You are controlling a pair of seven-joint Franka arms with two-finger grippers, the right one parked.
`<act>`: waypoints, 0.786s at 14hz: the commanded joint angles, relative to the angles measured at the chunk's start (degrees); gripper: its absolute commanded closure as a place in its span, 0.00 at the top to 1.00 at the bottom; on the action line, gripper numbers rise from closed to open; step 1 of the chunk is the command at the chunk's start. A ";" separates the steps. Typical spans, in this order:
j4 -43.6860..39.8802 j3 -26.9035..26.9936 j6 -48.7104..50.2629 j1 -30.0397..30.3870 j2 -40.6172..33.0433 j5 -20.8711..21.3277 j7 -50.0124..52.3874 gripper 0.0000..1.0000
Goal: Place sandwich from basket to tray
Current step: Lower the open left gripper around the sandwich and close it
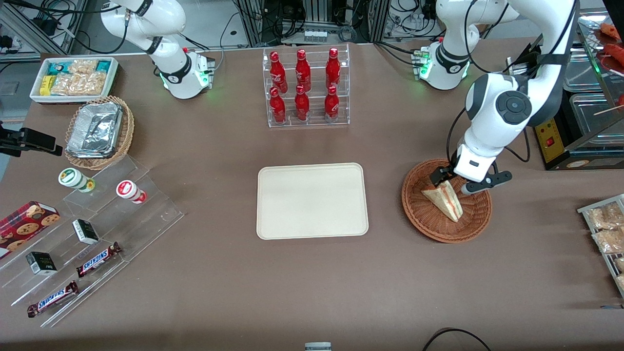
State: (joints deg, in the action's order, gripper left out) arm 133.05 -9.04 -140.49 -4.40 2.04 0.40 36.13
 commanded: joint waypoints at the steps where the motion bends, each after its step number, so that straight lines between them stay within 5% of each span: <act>1: 3.10 0.17 -3.04 0.10 -1.60 0.83 10.24 1.00; 5: 2.40 0.43 -3.39 0.19 1.12 0.57 24.23 1.00; 11: -0.50 0.87 -3.65 0.54 6.22 0.22 26.27 1.00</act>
State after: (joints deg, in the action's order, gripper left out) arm 134.39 -8.23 -143.37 -3.90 6.08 0.38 60.91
